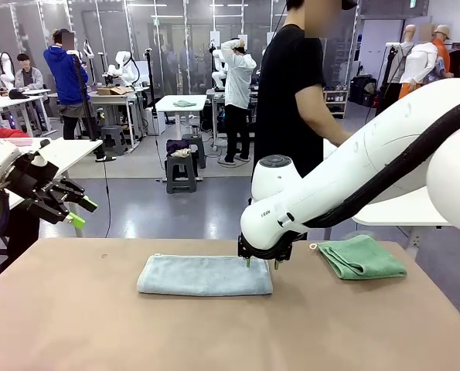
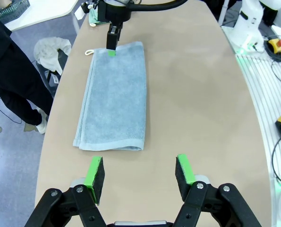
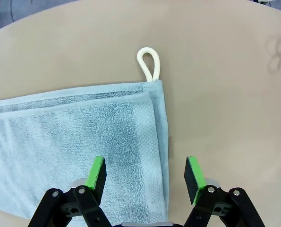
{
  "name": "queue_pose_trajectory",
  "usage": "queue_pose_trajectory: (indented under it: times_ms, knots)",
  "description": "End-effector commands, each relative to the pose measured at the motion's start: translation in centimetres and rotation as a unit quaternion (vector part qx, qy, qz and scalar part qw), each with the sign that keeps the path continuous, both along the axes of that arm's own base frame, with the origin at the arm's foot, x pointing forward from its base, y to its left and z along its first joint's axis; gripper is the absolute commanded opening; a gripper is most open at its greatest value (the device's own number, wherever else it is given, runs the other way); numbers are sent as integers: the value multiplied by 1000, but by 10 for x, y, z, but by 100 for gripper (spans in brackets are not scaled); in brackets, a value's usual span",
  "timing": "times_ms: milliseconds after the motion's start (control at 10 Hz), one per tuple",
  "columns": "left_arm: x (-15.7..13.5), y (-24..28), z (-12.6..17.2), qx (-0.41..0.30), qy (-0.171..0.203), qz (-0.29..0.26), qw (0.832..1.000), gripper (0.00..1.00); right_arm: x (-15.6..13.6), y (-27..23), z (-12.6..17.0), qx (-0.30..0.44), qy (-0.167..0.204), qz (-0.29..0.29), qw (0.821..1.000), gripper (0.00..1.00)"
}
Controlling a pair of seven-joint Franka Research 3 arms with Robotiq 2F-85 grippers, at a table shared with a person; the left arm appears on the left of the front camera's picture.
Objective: Fold the towels and place them in the basket.
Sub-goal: When a person lays out a Towel with hook on the table, fold it in half twice.
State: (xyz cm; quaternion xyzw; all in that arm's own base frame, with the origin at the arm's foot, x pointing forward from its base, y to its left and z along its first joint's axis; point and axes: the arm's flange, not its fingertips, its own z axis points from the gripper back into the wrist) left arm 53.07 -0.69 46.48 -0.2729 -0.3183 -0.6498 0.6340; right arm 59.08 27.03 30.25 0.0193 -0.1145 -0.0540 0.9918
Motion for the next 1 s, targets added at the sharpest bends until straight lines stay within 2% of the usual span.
queue_pose_trajectory:
  times_ms: [0, 500, 900]
  knots:
    - [0, 0, 0, 1, -2, 1, 1000, 76, 10, 2, -6, 2, -2, 15, 1000, 84]
    - [0, 0, 0, 1, -2, 1, 1000, 76, 19, 3, -16, 6, 11, 26, 1000, 84]
    - [0, 0, 0, 1, -2, 1, 1000, 76, 22, 1, -17, 13, 17, 25, 999, 44]
